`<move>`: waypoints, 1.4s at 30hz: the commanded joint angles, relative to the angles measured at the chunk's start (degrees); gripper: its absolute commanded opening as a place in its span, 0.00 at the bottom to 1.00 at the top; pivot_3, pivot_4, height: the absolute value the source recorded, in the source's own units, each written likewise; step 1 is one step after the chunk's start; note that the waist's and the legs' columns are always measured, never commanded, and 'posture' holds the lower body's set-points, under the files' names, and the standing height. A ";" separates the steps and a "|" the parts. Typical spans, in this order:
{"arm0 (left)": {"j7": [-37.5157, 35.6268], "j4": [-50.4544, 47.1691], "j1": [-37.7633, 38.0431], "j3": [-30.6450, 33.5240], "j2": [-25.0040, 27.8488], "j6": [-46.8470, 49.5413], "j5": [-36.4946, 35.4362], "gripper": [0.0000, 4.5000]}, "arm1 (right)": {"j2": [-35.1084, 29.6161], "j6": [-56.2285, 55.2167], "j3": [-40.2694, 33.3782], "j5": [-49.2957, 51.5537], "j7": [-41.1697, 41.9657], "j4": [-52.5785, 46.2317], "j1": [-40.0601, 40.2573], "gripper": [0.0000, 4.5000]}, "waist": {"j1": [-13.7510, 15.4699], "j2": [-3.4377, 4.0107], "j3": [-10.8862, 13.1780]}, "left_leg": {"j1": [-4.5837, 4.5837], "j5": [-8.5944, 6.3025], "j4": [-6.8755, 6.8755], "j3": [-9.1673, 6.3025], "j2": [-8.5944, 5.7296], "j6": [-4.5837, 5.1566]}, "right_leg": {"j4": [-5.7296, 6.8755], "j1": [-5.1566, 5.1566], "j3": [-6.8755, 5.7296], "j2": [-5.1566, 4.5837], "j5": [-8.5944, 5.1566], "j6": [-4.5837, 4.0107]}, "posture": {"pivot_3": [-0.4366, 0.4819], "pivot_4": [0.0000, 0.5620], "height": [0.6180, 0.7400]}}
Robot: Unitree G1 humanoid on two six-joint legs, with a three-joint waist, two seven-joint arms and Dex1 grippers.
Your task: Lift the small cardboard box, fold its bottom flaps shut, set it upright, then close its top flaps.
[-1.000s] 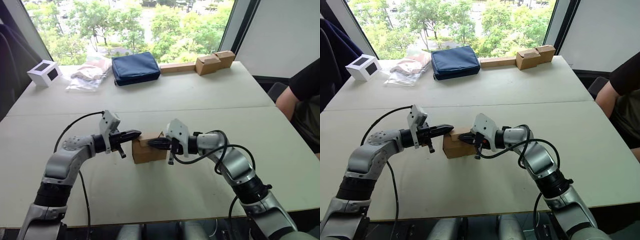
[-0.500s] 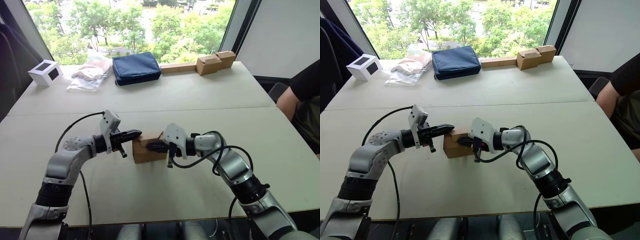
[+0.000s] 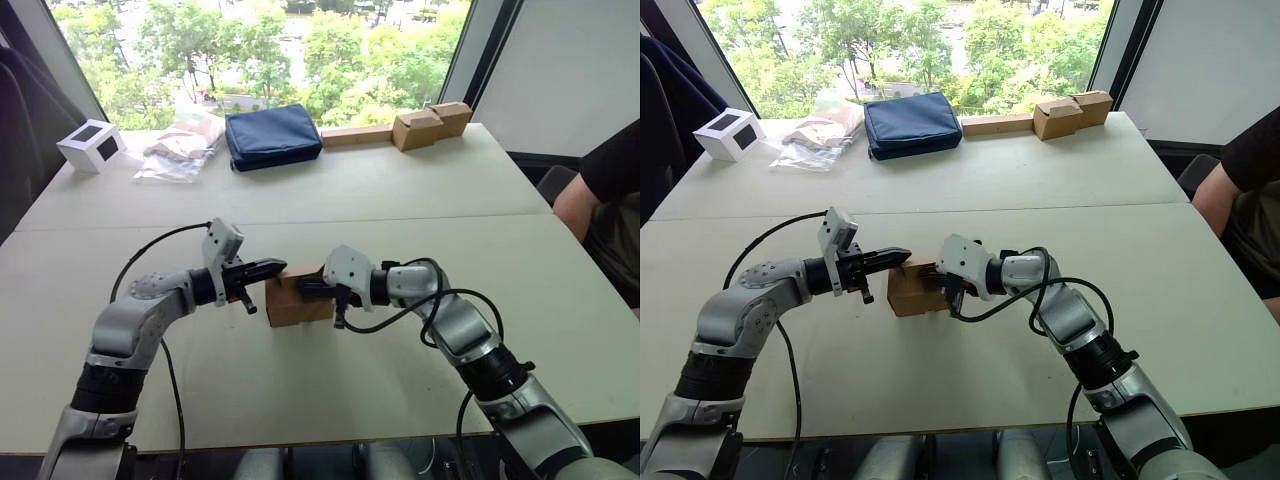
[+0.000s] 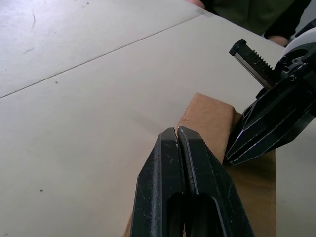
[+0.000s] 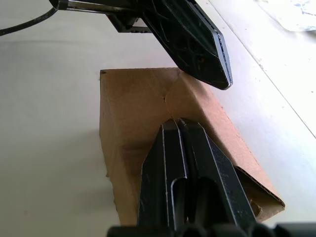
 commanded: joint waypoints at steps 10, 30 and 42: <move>-3.44 0.45 1.42 -3.19 2.81 -7.01 5.69 0.01 | 0.40 5.03 -2.94 6.51 2.95 -6.16 1.32 0.00 | 0.02 0.00 0.00 | 0.00 0.00 0.00 0.00 0.00 0.00 | -0.01 0.00 0.00 -0.01 0.00 0.00 | 0.48 0.27 0.98; -2.48 -3.98 -0.28 -1.37 1.59 -7.52 3.62 0.01 | 2.26 8.51 -8.99 11.19 -2.11 -3.55 0.84 0.00 | 0.00 0.00 0.00 | 0.00 -0.01 -0.02 -0.01 0.01 0.01 | -0.02 0.01 0.03 -0.06 0.00 0.00 | 0.48 0.27 0.98; -2.75 -4.95 2.55 -7.08 2.67 -8.89 8.86 0.01 | 1.05 7.60 -3.61 5.84 -1.71 0.36 0.58 0.00 | 0.00 0.00 0.00 | 0.00 -0.01 -0.02 0.00 0.01 0.02 | -0.02 0.00 0.00 -0.02 0.00 0.00 | 0.48 0.27 0.98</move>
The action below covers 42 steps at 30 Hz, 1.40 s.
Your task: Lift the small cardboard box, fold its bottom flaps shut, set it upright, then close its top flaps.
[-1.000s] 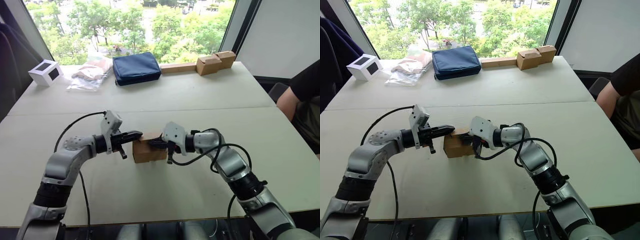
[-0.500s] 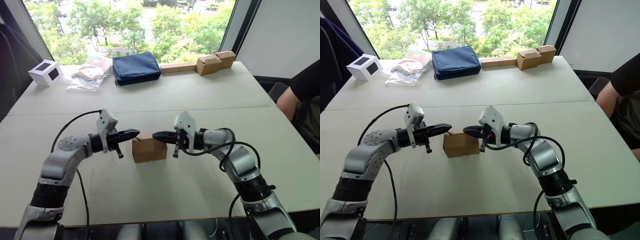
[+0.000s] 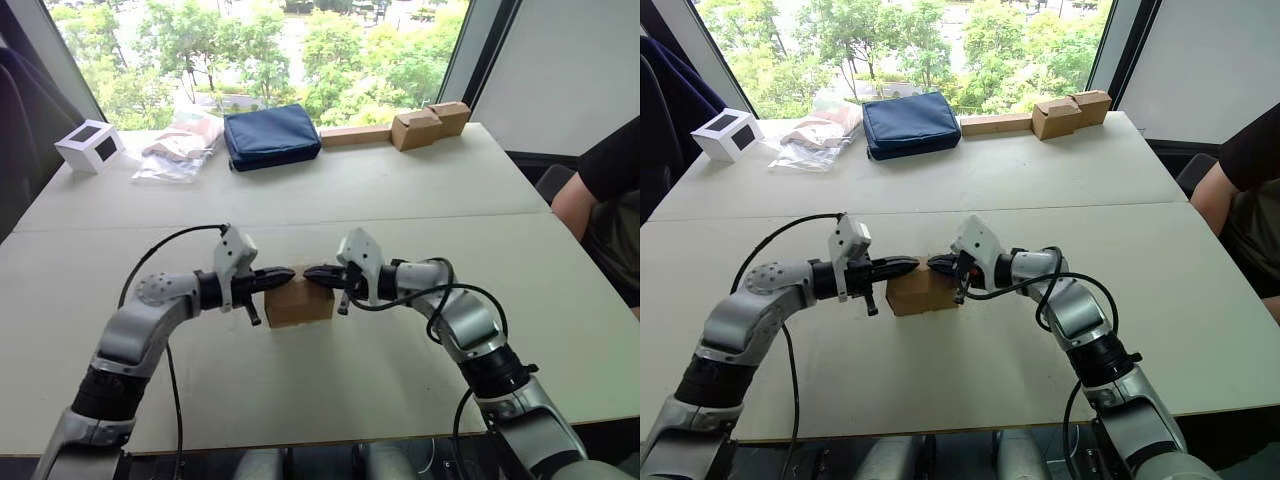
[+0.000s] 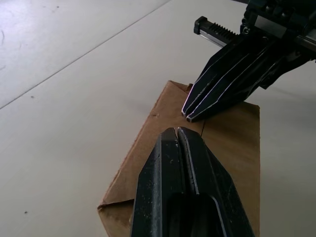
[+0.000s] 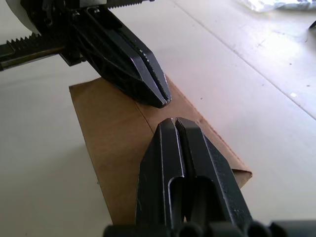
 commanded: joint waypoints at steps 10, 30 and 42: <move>0.73 -3.00 1.16 1.77 -0.66 -0.28 -1.38 0.01 | 1.34 -0.27 -1.36 0.51 -1.06 -1.38 -0.34 0.00 | 0.02 0.00 0.00 | 0.03 0.00 0.00 0.00 0.00 0.00 | 0.00 0.05 0.00 -0.01 0.00 0.00 | 0.48 0.27 0.98; 4.81 -20.71 30.15 23.74 8.30 7.95 -12.93 0.01 | -12.98 23.95 -27.67 28.24 -4.14 -24.44 21.78 0.00 | 0.21 0.02 0.01 | 0.18 0.00 -0.65 0.03 0.02 0.00 | -0.60 0.18 0.02 -0.30 -0.11 -0.19 | 0.48 0.27 0.98; 1.80 -17.70 42.84 26.62 8.50 6.53 -13.47 0.01 | -21.45 17.35 -25.48 23.37 -1.08 -23.52 32.92 0.00 | 0.38 0.11 -0.02 | 0.26 -0.02 -0.67 0.06 0.05 0.04 | -0.99 0.44 0.00 -0.34 -0.11 -0.35 | 0.48 0.27 0.98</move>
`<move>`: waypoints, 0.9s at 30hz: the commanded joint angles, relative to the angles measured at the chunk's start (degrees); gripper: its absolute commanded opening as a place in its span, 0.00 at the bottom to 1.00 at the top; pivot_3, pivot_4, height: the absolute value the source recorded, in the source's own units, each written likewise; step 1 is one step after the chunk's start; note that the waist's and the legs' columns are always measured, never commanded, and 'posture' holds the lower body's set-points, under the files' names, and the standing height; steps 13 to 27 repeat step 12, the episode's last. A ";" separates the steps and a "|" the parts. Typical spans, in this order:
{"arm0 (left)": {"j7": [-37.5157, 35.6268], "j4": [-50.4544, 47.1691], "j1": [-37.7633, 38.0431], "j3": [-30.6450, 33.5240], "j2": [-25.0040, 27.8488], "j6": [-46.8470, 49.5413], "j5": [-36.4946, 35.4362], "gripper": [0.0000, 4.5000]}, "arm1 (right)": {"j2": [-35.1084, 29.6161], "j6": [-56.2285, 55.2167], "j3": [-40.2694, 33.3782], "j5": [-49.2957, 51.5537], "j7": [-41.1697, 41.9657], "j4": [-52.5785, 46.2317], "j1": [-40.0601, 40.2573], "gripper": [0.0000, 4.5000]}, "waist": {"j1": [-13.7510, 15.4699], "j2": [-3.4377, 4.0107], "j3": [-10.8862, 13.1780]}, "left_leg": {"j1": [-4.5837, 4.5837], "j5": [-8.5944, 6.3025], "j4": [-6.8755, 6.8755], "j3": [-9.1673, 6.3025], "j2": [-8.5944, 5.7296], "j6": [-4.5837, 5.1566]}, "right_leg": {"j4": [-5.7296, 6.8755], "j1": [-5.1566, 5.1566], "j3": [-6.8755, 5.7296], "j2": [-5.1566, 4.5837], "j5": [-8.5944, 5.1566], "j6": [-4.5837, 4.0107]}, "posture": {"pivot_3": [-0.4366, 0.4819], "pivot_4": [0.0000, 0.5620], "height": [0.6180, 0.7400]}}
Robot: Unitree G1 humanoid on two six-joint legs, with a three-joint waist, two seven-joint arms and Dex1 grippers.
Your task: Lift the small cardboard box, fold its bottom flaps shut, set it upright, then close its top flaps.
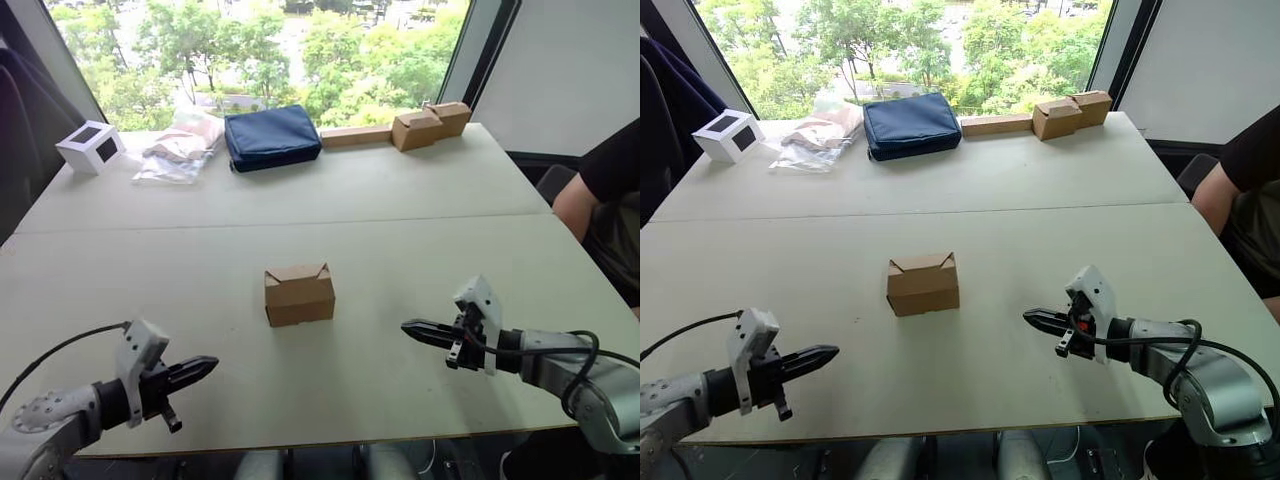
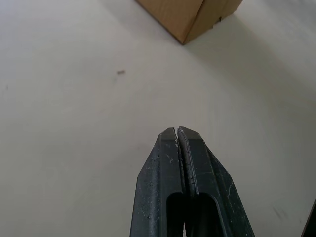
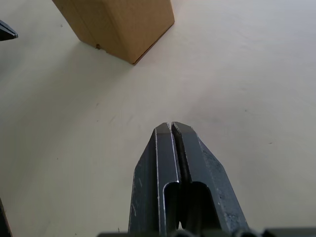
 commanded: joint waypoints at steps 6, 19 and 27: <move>-0.47 0.96 0.26 1.86 0.00 -1.65 -0.57 0.01 | -1.22 -3.22 1.24 -1.54 0.99 -0.66 0.24 0.00 | 0.12 0.00 0.00 | -0.02 0.00 0.00 0.01 0.00 0.00 | -0.07 0.02 0.00 -0.02 0.00 0.00 | 0.48 0.27 0.98; -0.20 1.52 -0.12 2.22 0.01 -1.25 -0.89 0.01 | -0.99 -3.13 1.42 -1.23 0.90 -0.45 -0.13 0.00 | 0.10 0.01 0.00 | -0.02 0.00 0.00 0.01 0.00 0.00 | -0.06 0.01 -0.01 -0.02 0.00 0.00 | 0.48 0.27 0.98; -0.20 1.52 -0.12 2.22 0.01 -1.25 -0.89 0.01 | -0.99 -3.13 1.42 -1.23 0.90 -0.45 -0.13 0.00 | 0.10 0.01 0.00 | -0.02 0.00 0.00 0.01 0.00 0.00 | -0.06 0.01 -0.01 -0.02 0.00 0.00 | 0.48 0.27 0.98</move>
